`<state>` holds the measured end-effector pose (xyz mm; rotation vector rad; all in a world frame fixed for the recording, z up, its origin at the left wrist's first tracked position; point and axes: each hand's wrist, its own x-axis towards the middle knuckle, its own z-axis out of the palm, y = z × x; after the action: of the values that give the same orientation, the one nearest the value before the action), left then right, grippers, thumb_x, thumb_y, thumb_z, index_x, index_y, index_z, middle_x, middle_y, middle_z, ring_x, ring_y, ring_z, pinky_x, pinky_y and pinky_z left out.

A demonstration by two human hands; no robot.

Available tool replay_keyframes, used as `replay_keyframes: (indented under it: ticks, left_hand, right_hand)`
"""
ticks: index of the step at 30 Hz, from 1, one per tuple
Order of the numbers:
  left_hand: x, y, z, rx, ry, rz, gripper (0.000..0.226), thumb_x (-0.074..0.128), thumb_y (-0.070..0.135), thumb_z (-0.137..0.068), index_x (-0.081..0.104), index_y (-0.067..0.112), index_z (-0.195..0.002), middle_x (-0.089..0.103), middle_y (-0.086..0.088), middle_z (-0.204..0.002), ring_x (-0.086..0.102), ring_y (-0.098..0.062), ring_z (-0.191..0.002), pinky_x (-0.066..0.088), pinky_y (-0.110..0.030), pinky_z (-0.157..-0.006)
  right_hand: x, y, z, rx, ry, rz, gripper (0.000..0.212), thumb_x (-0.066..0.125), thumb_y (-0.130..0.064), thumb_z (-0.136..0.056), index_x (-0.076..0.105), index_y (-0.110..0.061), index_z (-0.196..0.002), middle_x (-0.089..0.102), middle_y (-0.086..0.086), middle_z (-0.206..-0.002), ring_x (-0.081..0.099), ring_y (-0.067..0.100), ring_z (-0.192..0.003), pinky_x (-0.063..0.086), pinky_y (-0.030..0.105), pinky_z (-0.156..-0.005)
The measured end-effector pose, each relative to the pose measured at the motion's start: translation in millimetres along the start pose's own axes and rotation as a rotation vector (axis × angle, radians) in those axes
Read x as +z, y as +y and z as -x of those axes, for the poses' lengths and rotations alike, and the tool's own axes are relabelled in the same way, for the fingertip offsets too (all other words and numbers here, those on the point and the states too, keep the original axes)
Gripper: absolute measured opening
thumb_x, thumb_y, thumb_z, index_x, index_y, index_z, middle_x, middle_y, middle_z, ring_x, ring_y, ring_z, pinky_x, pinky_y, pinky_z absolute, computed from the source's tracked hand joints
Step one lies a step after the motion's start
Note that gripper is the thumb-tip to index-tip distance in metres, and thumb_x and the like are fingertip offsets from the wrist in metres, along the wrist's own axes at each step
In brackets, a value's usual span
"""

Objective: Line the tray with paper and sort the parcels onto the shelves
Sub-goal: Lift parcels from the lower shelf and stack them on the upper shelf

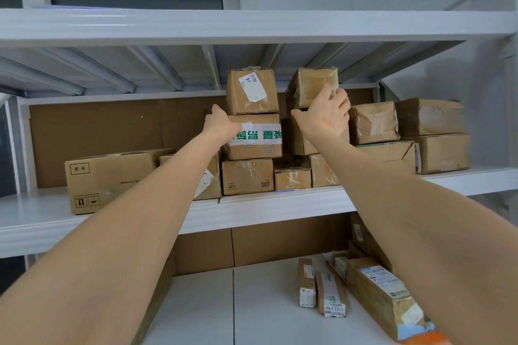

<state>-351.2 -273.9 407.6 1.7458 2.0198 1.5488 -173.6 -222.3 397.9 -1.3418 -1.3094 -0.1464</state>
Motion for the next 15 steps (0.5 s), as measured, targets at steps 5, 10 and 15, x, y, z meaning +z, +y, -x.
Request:
replay_keyframes:
  ticks: [5, 10, 15]
  left_hand:
    - [-12, -15, 6, 0.147, 0.188, -0.060, 0.067, 0.055, 0.021, -0.094, 0.018, 0.013, -0.150, 0.030, -0.014, -0.148, 0.050, -0.028, -0.121, 0.045, -0.031, -0.084]
    - [-22, -34, 14, 0.288, 0.261, -0.099, 0.058, 0.057, 0.017, -0.093, 0.031, 0.017, -0.145, 0.033, -0.010, -0.147, 0.048, -0.024, -0.124, 0.043, -0.027, -0.085]
    - [-29, -54, 25, 0.438, 0.247, -0.110, 0.048, 0.056, 0.019, -0.094, 0.039, 0.020, -0.139, 0.039, -0.006, -0.142, 0.049, -0.019, -0.122, 0.043, -0.023, -0.081]
  right_hand:
    - [6, -17, 26, -0.050, 0.030, 0.034, 0.061, 0.065, -0.026, -0.087, 0.036, -0.015, -0.139, 0.031, 0.016, -0.147, 0.030, 0.035, -0.134, 0.033, 0.045, -0.110]
    - [13, -34, 55, -0.045, 0.042, 0.033, 0.054, 0.062, -0.020, -0.090, 0.038, -0.019, -0.139, 0.033, 0.012, -0.143, 0.034, 0.031, -0.129, 0.034, 0.039, -0.103]
    - [19, -50, 90, -0.048, 0.034, 0.043, 0.056, 0.062, -0.023, -0.089, 0.037, -0.020, -0.139, 0.034, 0.010, -0.142, 0.036, 0.028, -0.127, 0.034, 0.036, -0.103]
